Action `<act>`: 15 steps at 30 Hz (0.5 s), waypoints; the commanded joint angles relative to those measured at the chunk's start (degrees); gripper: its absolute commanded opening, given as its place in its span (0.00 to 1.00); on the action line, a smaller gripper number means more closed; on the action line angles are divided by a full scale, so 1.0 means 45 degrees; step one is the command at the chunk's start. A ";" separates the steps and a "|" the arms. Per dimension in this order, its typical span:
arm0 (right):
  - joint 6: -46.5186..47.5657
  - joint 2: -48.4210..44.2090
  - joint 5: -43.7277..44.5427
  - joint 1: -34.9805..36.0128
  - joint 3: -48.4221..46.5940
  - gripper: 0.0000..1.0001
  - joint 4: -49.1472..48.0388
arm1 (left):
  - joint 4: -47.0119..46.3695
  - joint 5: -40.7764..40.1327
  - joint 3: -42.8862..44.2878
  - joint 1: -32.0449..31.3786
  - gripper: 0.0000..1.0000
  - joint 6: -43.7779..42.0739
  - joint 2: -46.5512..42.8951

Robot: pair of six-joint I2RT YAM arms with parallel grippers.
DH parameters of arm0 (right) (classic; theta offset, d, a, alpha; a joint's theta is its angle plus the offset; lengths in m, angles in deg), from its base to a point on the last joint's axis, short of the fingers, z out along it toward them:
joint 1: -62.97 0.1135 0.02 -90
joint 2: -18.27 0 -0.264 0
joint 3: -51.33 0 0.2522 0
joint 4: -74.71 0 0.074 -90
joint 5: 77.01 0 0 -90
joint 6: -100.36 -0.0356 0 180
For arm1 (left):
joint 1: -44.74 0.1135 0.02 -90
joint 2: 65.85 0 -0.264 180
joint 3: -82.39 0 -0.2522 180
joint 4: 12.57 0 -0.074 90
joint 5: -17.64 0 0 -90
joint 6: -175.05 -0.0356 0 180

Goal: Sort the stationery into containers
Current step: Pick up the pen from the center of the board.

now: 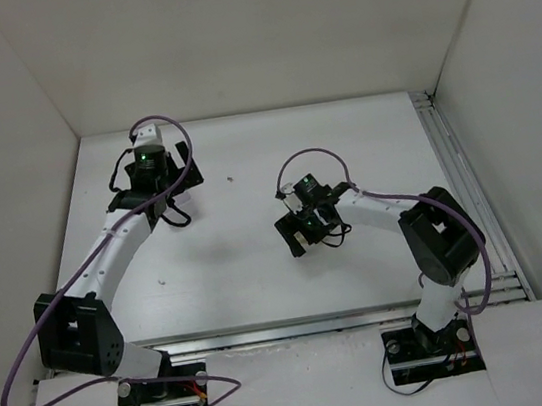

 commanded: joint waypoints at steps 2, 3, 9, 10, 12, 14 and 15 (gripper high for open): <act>0.0021 0.0169 0.0389 0.0399 -0.0755 0.84 0.0917 | -0.0017 -0.0612 0.0260 -0.0093 1.00 -0.0160 -0.1269; -0.0018 0.0130 0.0449 0.0438 -0.0774 0.81 0.0957 | -0.0017 -0.0768 0.0143 -0.0093 1.00 -0.0199 -0.1426; -0.0409 0.0012 0.0821 0.0634 -0.0833 0.62 0.1289 | -0.0173 -0.1082 -0.0345 -0.0093 1.00 -0.0355 -0.2676; -0.0525 0.0032 0.0840 0.0653 -0.0852 0.60 0.1386 | -0.0173 -0.1160 -0.0385 -0.0093 1.00 -0.0375 -0.2832; -0.0662 0.0051 0.0918 0.0673 -0.0872 0.56 0.1601 | -0.0212 -0.1238 -0.0560 -0.0093 1.00 -0.0472 -0.3223; -0.0819 0.0226 0.1055 0.0712 -0.0911 0.52 0.1931 | -0.0290 -0.1278 -0.0677 -0.0093 1.00 -0.0511 -0.3556; -0.0839 0.0304 0.1114 0.0712 -0.0950 0.51 0.2088 | -0.0310 -0.1297 -0.0813 -0.0093 1.00 -0.0570 -0.3653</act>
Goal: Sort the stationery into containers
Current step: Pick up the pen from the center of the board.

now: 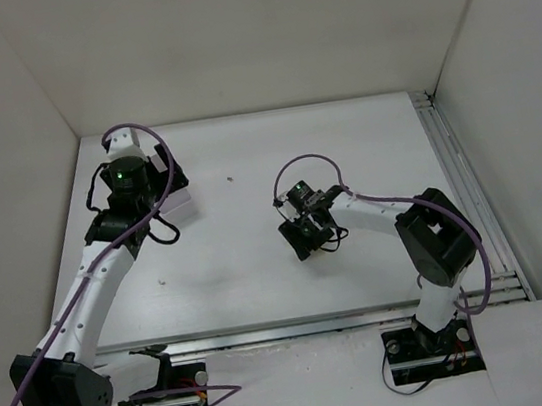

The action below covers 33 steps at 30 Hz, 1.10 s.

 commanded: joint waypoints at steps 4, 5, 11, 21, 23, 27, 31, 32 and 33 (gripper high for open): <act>-0.0630 0.0107 0.1214 0.0276 -0.0314 0.42 0.1426 | -0.0572 -0.0497 -0.0184 -0.0074 1.00 -0.0391 -0.1047; -0.0631 0.0029 0.1235 0.0276 -0.0216 0.31 0.1466 | -0.0572 -0.0497 -0.0223 -0.0074 1.00 -0.0391 -0.1087; -0.0788 -0.0011 0.1469 0.0510 0.0117 0.00 0.1505 | -0.0748 -0.0166 -0.0496 -0.0191 1.00 -0.0449 -0.1342; 0.1532 -0.1923 0.1119 0.1544 -0.0507 0.00 0.1214 | -0.0455 0.3071 -0.0516 -0.0308 1.00 -0.0255 -0.0835; 0.2061 -0.2411 0.1157 0.1662 -0.0624 0.00 0.0979 | -0.0455 0.3816 -0.0497 -0.0425 1.00 0.0018 -0.0640; 0.2299 -0.2803 0.1992 0.1701 -0.0975 0.00 -0.0249 | 0.0033 0.4717 0.0107 -0.0931 1.00 0.0838 0.0315; 0.2084 -0.2862 0.1725 0.1663 -0.1386 0.00 -0.2105 | -0.0629 0.5458 0.0517 -0.1771 1.00 0.1463 0.1137; 0.1851 -0.2862 0.1627 0.1663 -0.1445 0.00 -0.2398 | -0.0708 0.5828 0.0673 -0.1928 1.00 0.1484 0.1583; 0.1733 -0.2882 0.1529 0.1663 -0.1426 0.00 -0.3058 | -0.0593 0.5793 0.0868 -0.2065 1.00 0.1658 0.1801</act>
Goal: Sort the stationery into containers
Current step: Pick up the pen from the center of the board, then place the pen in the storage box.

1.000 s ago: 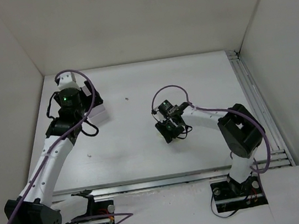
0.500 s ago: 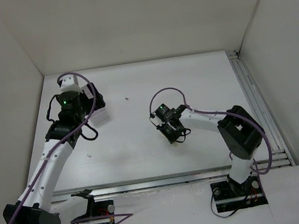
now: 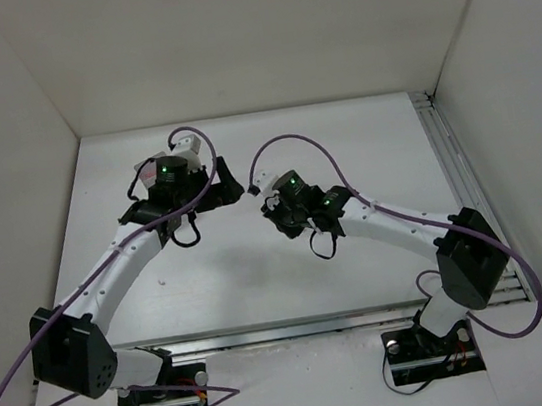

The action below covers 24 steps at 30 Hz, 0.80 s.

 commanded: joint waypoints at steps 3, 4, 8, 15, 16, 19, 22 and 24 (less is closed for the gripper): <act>-0.0445 -0.0663 -0.0309 -0.0052 -0.0377 0.00 -0.3043 | -0.0688 0.0798 0.1830 -0.0946 0.98 0.1068 0.1056; -0.0485 -0.0721 -0.0387 -0.0032 -0.0357 0.00 -0.3163 | -0.0747 0.0798 0.2024 -0.1063 0.98 0.1108 0.1175; -0.0991 -0.0955 0.0001 -0.0051 -0.0163 0.00 -0.3979 | -0.0787 0.0410 0.2202 -0.1297 0.88 0.1401 0.1527; -0.2574 -0.1932 -0.1188 -0.0051 0.1088 0.00 -0.6832 | -0.1176 -0.0589 0.2007 -0.1551 0.76 0.2104 0.1606; -0.2691 -0.1952 -0.1304 -0.0013 0.1128 0.00 -0.6932 | -0.1216 -0.0589 0.2007 -0.1552 0.73 0.2124 0.1606; -0.2868 -0.1796 -0.1364 -0.0032 0.0972 0.00 -0.6778 | -0.1333 -0.0628 0.1968 -0.1552 0.59 0.2163 0.1625; -0.3023 -0.1659 -0.1306 -0.0032 0.0933 0.00 -0.6777 | -0.1412 -0.0706 0.1909 -0.1670 0.40 0.2182 0.1586; -0.3082 -0.1601 -0.1170 -0.0032 0.0874 0.00 -0.6738 | -0.1411 -0.0628 0.1928 -0.1670 0.27 0.2085 0.1547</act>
